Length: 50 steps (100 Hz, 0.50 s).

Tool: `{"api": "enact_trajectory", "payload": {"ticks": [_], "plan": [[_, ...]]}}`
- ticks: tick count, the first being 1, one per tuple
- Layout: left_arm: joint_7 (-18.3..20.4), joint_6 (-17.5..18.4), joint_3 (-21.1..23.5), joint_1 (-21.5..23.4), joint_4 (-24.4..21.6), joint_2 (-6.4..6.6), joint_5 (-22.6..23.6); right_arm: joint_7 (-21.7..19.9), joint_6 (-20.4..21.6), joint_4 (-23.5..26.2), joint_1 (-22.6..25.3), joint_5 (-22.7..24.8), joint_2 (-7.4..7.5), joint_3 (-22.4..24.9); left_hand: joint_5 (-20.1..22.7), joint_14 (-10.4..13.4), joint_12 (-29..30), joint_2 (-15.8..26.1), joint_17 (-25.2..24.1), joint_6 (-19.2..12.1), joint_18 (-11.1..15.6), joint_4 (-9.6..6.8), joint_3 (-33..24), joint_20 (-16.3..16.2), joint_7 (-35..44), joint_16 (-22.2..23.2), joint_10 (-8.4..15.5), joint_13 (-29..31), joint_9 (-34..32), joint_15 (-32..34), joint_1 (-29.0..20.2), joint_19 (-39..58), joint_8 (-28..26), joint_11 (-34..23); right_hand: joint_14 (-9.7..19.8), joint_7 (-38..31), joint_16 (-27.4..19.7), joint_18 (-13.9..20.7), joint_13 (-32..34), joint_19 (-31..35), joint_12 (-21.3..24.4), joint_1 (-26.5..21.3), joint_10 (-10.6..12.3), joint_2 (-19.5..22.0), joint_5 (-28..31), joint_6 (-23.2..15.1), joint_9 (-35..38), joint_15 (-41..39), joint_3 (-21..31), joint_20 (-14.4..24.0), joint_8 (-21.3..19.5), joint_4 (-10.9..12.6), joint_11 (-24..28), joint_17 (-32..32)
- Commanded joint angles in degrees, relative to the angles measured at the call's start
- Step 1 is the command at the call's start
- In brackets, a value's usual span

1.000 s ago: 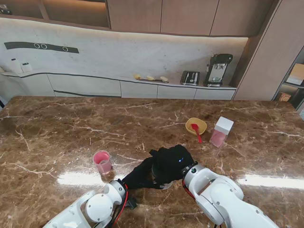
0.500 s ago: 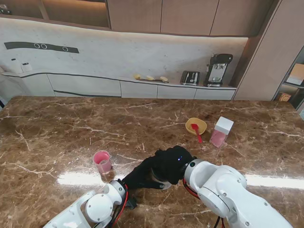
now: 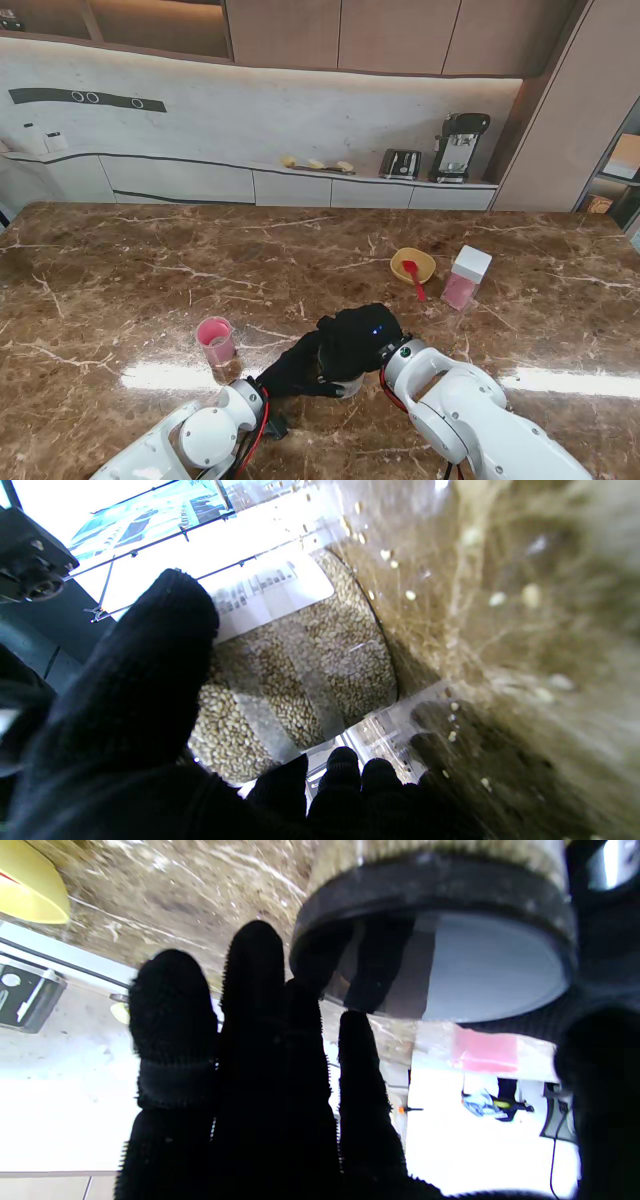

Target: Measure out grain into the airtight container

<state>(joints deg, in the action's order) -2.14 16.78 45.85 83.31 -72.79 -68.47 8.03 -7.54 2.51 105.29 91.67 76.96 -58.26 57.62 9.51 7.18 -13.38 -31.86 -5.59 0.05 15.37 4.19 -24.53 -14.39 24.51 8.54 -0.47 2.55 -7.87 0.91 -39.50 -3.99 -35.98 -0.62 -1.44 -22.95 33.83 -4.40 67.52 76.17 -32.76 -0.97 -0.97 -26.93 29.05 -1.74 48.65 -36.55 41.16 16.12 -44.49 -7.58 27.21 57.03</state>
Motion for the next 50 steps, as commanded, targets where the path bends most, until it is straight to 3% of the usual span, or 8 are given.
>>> {"api": "enact_trajectory", "payload": {"ticks": [1, 7, 12, 18, 29, 36, 45, 50], "plan": [[0.5, -0.8, -0.4, 1.1, 1.7, 0.29, 0.1, -0.8, 0.0, 0.9, 1.8, 0.8, 0.04, 0.8, 7.6, -8.8, -0.5, 5.8, 3.7, -6.4, -14.6, -0.40, -5.7, -0.8, 10.8, 0.2, 0.1, -0.7, 1.4, -1.3, -2.5, 6.1, -4.3, 0.4, -2.7, 3.6, -1.5, -0.9, -4.3, -3.2, 2.2, 5.2, 2.7, 2.4, -4.1, 1.2, -2.8, 5.0, 2.1, -1.6, 2.0, 3.3, -2.0, -4.0], [0.5, -0.8, -0.4, 1.1, 1.7, 0.28, 0.1, -0.3, 0.4, 1.8, 2.7, 2.2, 0.06, 1.8, 7.7, -8.8, -0.5, 5.8, 3.7, -6.4, -14.6, -0.41, -5.7, -0.8, 10.8, 0.2, 0.2, -0.7, 1.4, -1.3, -2.5, 6.1, -4.3, 0.4, -2.6, 7.3, -3.8, -2.0, -12.3, -10.3, 3.5, 5.8, 3.5, 4.3, -7.5, 0.8, -7.7, 12.3, 1.3, -0.8, 3.6, 3.7, -5.1, -11.8], [0.4, -0.8, -0.4, 1.1, 1.7, 0.29, 0.1, -0.9, 1.1, 3.2, 3.5, 3.5, 0.11, 2.9, 7.6, -8.8, -0.5, 5.8, 3.7, -6.4, -14.6, -0.41, -5.7, -0.9, 10.7, 0.2, 0.2, -0.7, 1.4, -1.3, -2.5, 6.1, -4.3, 0.4, -2.2, 10.3, -6.1, -2.9, -20.1, -17.7, 4.9, 4.5, 4.0, 4.6, -9.5, 0.3, -12.5, 17.6, 0.5, 2.6, 4.1, 4.1, -8.4, -19.8], [0.4, -0.8, -0.4, 1.1, 1.7, 0.29, 0.1, -3.3, 2.0, 5.1, 4.3, 3.2, 0.08, 4.1, 7.6, -8.8, -0.5, 5.9, 3.7, -6.4, -14.6, -0.43, -5.8, -0.9, 10.7, 0.2, 0.2, -0.7, 1.4, -1.3, -2.5, 6.1, -4.3, 0.4, -2.5, 12.2, -9.3, -4.0, -28.2, -22.9, 7.0, -0.6, 3.6, 1.0, -10.9, -0.1, -18.4, 22.4, 0.5, 3.7, 4.5, 4.4, -12.5, -26.8], [0.4, -0.8, -0.3, 1.2, 1.6, 0.28, 0.2, -10.9, 4.7, 8.1, 4.6, 1.3, 0.23, 5.8, 7.7, -8.9, -0.5, 5.8, 3.7, -6.4, -14.6, -0.43, -5.9, -0.9, 10.7, 0.2, 0.1, -0.7, 1.4, -1.3, -2.5, 6.2, -4.3, 0.4, -3.4, 15.8, -12.3, -4.0, -36.0, -28.4, 9.5, -20.0, 2.0, -10.3, -12.1, 0.2, -25.5, 25.4, -2.8, 5.2, 6.0, 4.9, -16.7, -32.5], [0.3, -0.7, -0.3, 1.1, 1.6, 0.27, 0.2, -15.8, 6.3, 9.0, 3.8, -1.1, 0.50, 6.0, 7.6, -8.8, -0.5, 5.9, 3.7, -6.4, -14.6, -0.40, -5.8, -0.9, 10.7, 0.3, 0.2, -0.7, 1.4, -1.3, -2.4, 6.2, -4.3, 0.4, -3.6, 17.5, -13.1, -3.7, -37.7, -30.1, 10.3, -30.1, 1.6, -12.1, -12.0, -0.8, -27.2, 25.8, -3.0, 5.4, 7.5, 5.1, -17.6, -33.2], [0.3, -0.6, -0.3, 1.1, 1.7, 0.27, 0.2, -18.2, 7.1, 8.6, 2.7, -2.0, 0.77, 5.4, 7.5, -8.9, -0.6, 5.8, 3.7, -6.3, -14.5, -0.36, -5.7, -0.9, 10.6, 0.4, 0.1, -0.7, 1.4, -1.3, -2.4, 6.2, -4.3, 0.4, -3.0, 16.7, -12.9, -2.6, -37.1, -30.7, 10.2, -33.0, 1.5, -18.5, -10.4, -2.9, -27.2, 24.4, 15.1, 5.7, 8.6, 0.6, -16.6, -31.2], [0.3, -0.6, -0.3, 1.1, 1.7, 0.28, 0.2, -17.5, 7.0, 7.6, 2.1, -2.2, 0.79, 4.7, 7.6, -8.8, -0.6, 5.9, 3.7, -6.3, -14.5, -0.36, -5.7, -0.9, 10.6, 0.4, 0.2, -0.7, 1.4, -1.3, -2.5, 6.2, -4.3, 0.4, -2.5, 15.1, -12.0, -2.2, -34.2, -29.3, 9.6, -33.9, 1.6, -19.8, -8.8, -3.3, -25.1, 22.7, 18.3, 5.8, 8.1, -0.1, -15.1, -28.7]]}}
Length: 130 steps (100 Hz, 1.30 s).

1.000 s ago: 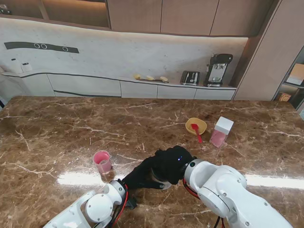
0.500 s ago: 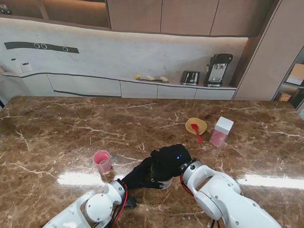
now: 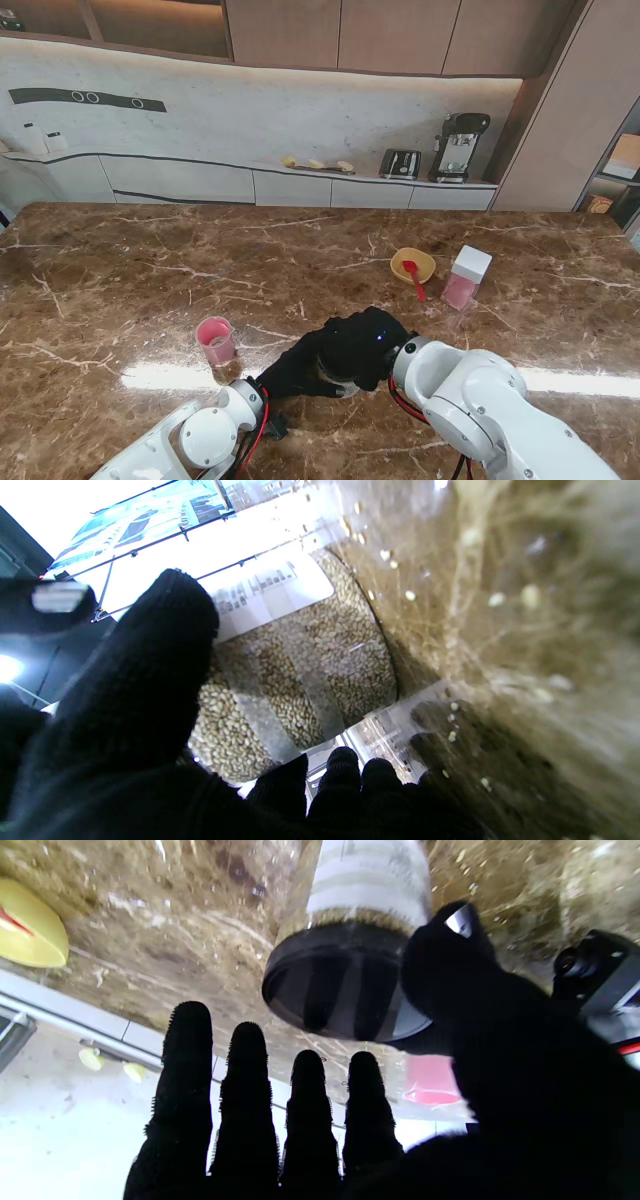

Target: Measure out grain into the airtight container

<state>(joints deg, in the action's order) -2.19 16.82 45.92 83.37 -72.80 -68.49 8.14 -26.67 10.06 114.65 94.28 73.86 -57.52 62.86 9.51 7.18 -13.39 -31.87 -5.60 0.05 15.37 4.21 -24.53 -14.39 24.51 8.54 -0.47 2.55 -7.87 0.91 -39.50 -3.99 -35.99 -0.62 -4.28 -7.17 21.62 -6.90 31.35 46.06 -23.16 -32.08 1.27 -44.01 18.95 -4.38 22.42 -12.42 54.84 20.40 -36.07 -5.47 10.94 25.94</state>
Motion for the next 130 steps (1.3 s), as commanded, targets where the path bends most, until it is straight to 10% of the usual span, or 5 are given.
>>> {"api": "enact_trajectory", "payload": {"ticks": [1, 39, 92, 109, 130], "plan": [[0.4, -0.6, -0.3, 1.1, 1.7, 0.30, 0.1, 1.8, -0.6, -2.0, -0.6, 0.9, 0.05, -0.6, 7.5, -8.8, -0.6, 5.9, 3.7, -6.3, -14.5, -0.37, -5.7, -0.9, 10.6, 0.4, 0.2, -0.7, 1.4, -1.3, -2.5, 6.2, -4.2, 0.4, 0.3, -0.9, 0.3, 0.3, 2.6, 1.0, -0.1, -2.9, -0.6, -2.8, 1.5, -0.7, 1.6, -1.7, 4.8, 1.6, -0.4, -2.2, 1.3, 2.9], [0.3, -0.3, -0.5, 0.9, 1.9, 0.26, 0.1, 18.6, -6.6, -9.9, -2.5, 2.5, -0.65, -5.4, 7.5, -8.8, -0.6, 6.2, 3.8, -6.2, -14.5, -0.41, -5.6, -0.8, 10.6, 0.5, 0.2, -0.7, 1.4, -1.3, -2.7, 6.1, -4.2, 0.4, 4.3, -18.4, 15.6, 4.3, 35.3, 30.9, -13.1, 18.1, 1.1, 6.3, 13.2, 1.8, 25.4, -30.6, -2.9, -2.4, -9.9, -3.5, 20.4, 31.7], [0.2, -0.2, -0.3, 1.0, 1.9, 0.26, 0.2, 5.4, -1.6, -3.9, 0.0, 2.2, -0.09, -0.8, 7.0, -8.7, -0.5, 6.4, 3.8, -6.5, -14.5, -0.38, -5.2, -0.9, 10.3, 0.5, 0.3, -0.7, 1.4, -1.3, -2.3, 6.2, -4.2, 0.5, -1.8, 2.4, -1.7, -2.7, 1.2, 1.9, 2.1, 13.5, -0.2, 7.2, -1.8, 2.1, 1.1, 1.0, -17.1, 1.9, 2.1, 1.8, -1.6, 0.6], [0.2, -0.1, -0.3, 1.0, 2.0, 0.28, 0.2, 5.1, -2.3, -5.7, -1.6, 1.1, 0.03, -2.8, 7.0, -8.7, -0.4, 6.5, 3.7, -6.4, -14.5, -0.39, -5.2, -0.9, 10.2, 0.5, 0.2, -0.7, 1.4, -1.3, -2.3, 6.2, -4.1, 0.5, 1.2, -8.0, 5.5, 1.6, 13.8, 10.1, -4.3, 0.5, -0.1, 5.4, 4.6, 0.8, 9.4, -8.7, -15.6, 0.4, -2.5, 0.4, 7.0, 10.7], [0.2, -0.1, -0.3, 1.0, 1.9, 0.29, 0.2, 20.6, -7.3, -11.0, -3.0, 5.1, -0.45, -7.1, 7.0, -8.7, -0.4, 6.6, 3.7, -6.5, -14.5, -0.40, -5.2, -0.8, 10.2, 0.4, 0.2, -0.7, 1.4, -1.3, -2.4, 6.1, -4.1, 0.5, 3.4, -19.1, 13.6, 6.1, 40.9, 36.1, -10.9, 21.9, 0.3, 18.6, 15.3, 1.0, 32.0, -31.1, -17.3, -0.8, -8.8, 0.1, 19.5, 34.9]]}}
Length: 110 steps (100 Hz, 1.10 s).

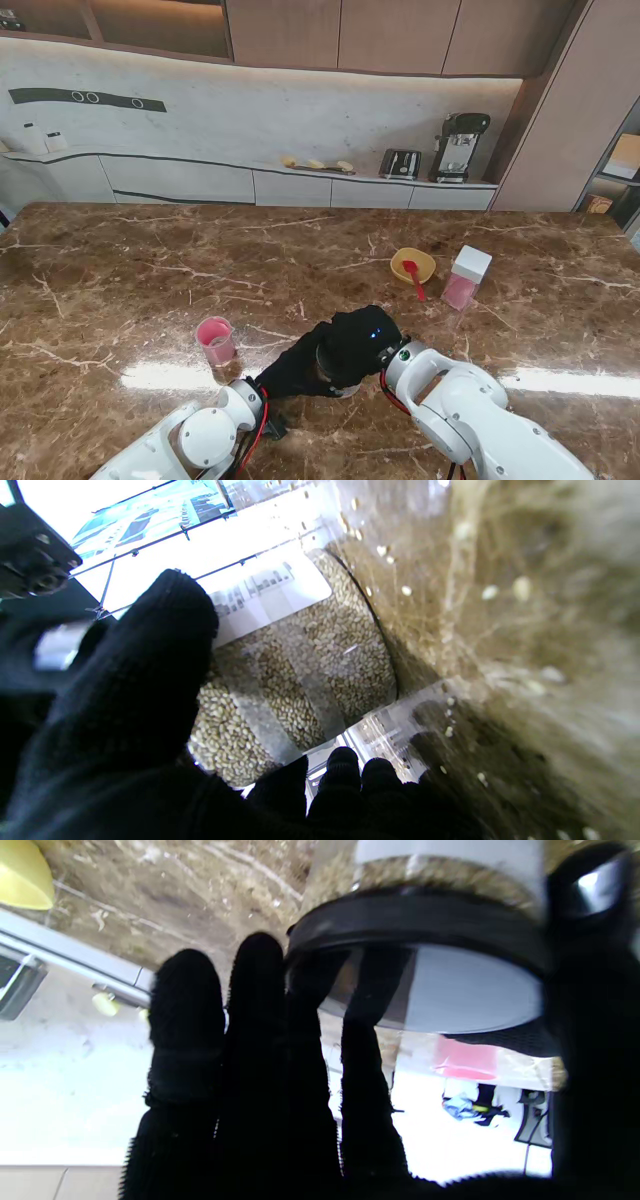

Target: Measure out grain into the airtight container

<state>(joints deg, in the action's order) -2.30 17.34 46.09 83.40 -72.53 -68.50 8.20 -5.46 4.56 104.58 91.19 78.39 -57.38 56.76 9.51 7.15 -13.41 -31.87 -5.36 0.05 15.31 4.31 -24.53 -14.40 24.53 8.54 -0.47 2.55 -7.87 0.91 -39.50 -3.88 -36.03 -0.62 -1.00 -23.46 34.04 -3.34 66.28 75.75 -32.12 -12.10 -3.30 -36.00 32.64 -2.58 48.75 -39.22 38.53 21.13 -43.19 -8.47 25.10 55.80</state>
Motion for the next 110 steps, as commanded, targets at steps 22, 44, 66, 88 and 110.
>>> {"api": "enact_trajectory", "payload": {"ticks": [22, 44, 66, 88, 110], "plan": [[0.4, -0.6, -0.3, 1.1, 1.7, 0.33, 0.2, 0.4, -4.6, -0.3, 1.2, 3.4, -0.63, -1.5, 7.0, -8.7, -0.3, 6.6, 3.5, -6.4, -14.4, -0.53, -5.1, -0.8, 10.1, 0.4, 0.3, -0.7, 1.4, -1.3, -2.5, 6.0, -4.0, 0.5, -1.4, 5.3, -1.4, 2.2, 7.4, 9.2, 3.8, 19.1, 3.6, 19.2, -5.7, 2.0, 4.9, -3.8, 1.8, -4.3, 4.0, 6.0, -1.6, 5.8], [0.5, -0.7, -0.3, 1.1, 1.5, 0.37, 0.2, -7.0, -0.7, 6.0, 4.8, 5.1, -0.59, 3.8, 7.0, -8.7, -0.4, 6.6, 3.5, -6.3, -14.4, -0.53, -5.0, -0.8, 10.1, 0.4, 0.2, -0.7, 1.4, -1.3, -2.6, 6.0, -4.0, 0.5, -2.6, 17.0, -11.4, -4.1, -29.0, -22.6, 9.1, 11.4, 4.7, 16.9, -20.1, 1.4, -22.3, 27.1, 0.2, -0.8, 4.3, 6.2, -14.3, -28.5], [0.5, -0.7, -0.2, 1.2, 1.5, 0.40, 0.2, -21.1, 3.2, 8.9, 4.1, -1.3, -0.23, 6.7, 7.0, -8.8, -0.4, 6.6, 3.6, -6.3, -14.3, -0.54, -4.9, -0.8, 10.2, 0.5, 0.1, -0.7, 1.4, -1.3, -2.6, 6.0, -4.1, 0.4, -4.7, 23.9, -14.7, -4.7, -40.5, -31.7, 10.1, -7.5, 2.5, -0.2, -25.4, 3.5, -35.1, 29.4, -2.0, 1.4, 5.0, 4.9, -16.8, -34.8], [0.5, -0.8, -0.2, 1.3, 1.4, 0.42, 0.2, -22.0, 3.7, 5.7, 1.3, -3.5, 0.18, 4.3, 7.1, -8.9, -0.7, 6.6, 3.5, -6.4, -14.4, -0.54, -4.9, -0.8, 10.3, 0.9, 0.2, -0.7, 1.4, -1.1, -2.4, 6.1, -4.1, 0.2, -4.1, 22.8, -13.8, -1.8, -35.7, -29.2, 9.9, -21.8, 2.9, -3.5, -25.3, -0.2, -34.5, 25.9, 2.6, -0.4, 11.1, 2.4, -13.0, -28.3], [0.3, -0.7, 0.0, 1.4, 1.4, 0.43, 0.4, -14.5, 3.9, 2.6, 0.0, -3.4, -0.01, 2.3, 7.0, -8.9, -0.8, 6.6, 3.5, -6.5, -14.4, -0.52, -5.0, -0.9, 10.2, 1.0, 0.2, -0.7, 1.4, -1.2, -2.3, 6.1, -4.1, 0.3, 2.0, 2.3, 1.2, 0.6, -19.7, -15.0, -4.9, -17.9, 7.3, -5.5, -7.6, -6.4, -15.9, 6.3, 21.6, 2.1, -4.6, 0.3, 5.2, -16.1]]}}
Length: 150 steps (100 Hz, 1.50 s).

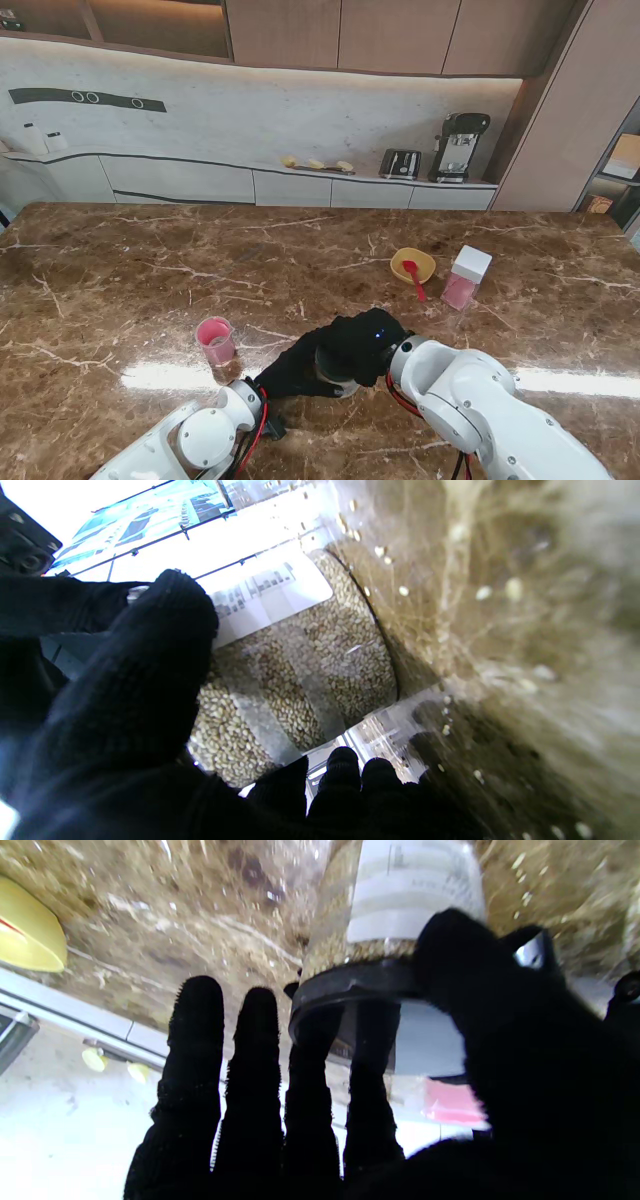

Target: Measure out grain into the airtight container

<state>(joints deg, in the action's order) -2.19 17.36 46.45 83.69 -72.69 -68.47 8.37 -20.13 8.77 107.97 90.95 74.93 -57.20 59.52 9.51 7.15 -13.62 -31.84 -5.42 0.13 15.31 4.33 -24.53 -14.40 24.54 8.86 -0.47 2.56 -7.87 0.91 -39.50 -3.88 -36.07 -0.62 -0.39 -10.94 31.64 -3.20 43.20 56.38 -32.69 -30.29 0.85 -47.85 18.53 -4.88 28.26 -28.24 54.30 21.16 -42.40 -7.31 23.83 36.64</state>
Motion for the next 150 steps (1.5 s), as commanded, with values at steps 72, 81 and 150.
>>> {"api": "enact_trajectory", "payload": {"ticks": [72, 81, 150], "plan": [[0.2, -0.8, 0.1, 1.3, 1.3, 0.48, 0.2, 5.2, -10.3, 1.9, 4.5, 11.8, -0.92, -1.8, 6.8, -8.9, -0.5, 6.8, 3.6, -6.5, -14.4, -0.57, -4.7, -0.9, 10.1, 0.5, 0.2, -0.7, 1.4, -1.2, -2.6, 6.1, -4.1, 0.4, -3.8, 3.7, -2.2, -0.8, 12.3, 11.2, 4.9, 40.6, 0.8, 32.0, -4.7, 7.5, 10.4, 3.1, -12.8, -4.2, 1.2, 5.1, -4.5, 8.1], [0.3, -0.8, 0.1, 1.3, 1.3, 0.49, 0.3, 3.9, -8.1, 4.0, 5.5, 11.0, -0.95, 0.1, 6.9, -8.8, -0.5, 6.8, 3.6, -6.4, -14.3, -0.57, -4.7, -0.9, 10.1, 0.5, 0.1, -0.7, 1.4, -1.2, -2.6, 6.1, -4.1, 0.4, -4.2, 5.9, -6.4, -3.6, 2.3, 2.1, 8.2, 36.4, 0.5, 29.5, -7.0, 6.1, 3.0, 11.4, -13.0, -2.9, 1.7, 5.1, -9.9, -2.2], [0.2, -1.0, 0.4, 1.6, 1.0, 0.57, 0.4, -9.6, 1.7, 2.6, -1.0, -0.5, 0.34, -1.0, 6.4, -9.0, -0.9, 6.9, 3.6, -6.0, -14.3, -0.57, -4.6, -0.9, 9.7, 1.0, 0.1, -0.7, 1.4, -1.1, -2.3, 6.1, -3.9, 0.2, -3.3, 1.3, -7.4, -3.6, -8.1, -8.3, 5.0, -6.0, 0.7, 2.0, -2.7, -8.7, -9.0, 11.6, 7.0, -3.6, -1.6, -0.2, -4.9, -7.3]]}}
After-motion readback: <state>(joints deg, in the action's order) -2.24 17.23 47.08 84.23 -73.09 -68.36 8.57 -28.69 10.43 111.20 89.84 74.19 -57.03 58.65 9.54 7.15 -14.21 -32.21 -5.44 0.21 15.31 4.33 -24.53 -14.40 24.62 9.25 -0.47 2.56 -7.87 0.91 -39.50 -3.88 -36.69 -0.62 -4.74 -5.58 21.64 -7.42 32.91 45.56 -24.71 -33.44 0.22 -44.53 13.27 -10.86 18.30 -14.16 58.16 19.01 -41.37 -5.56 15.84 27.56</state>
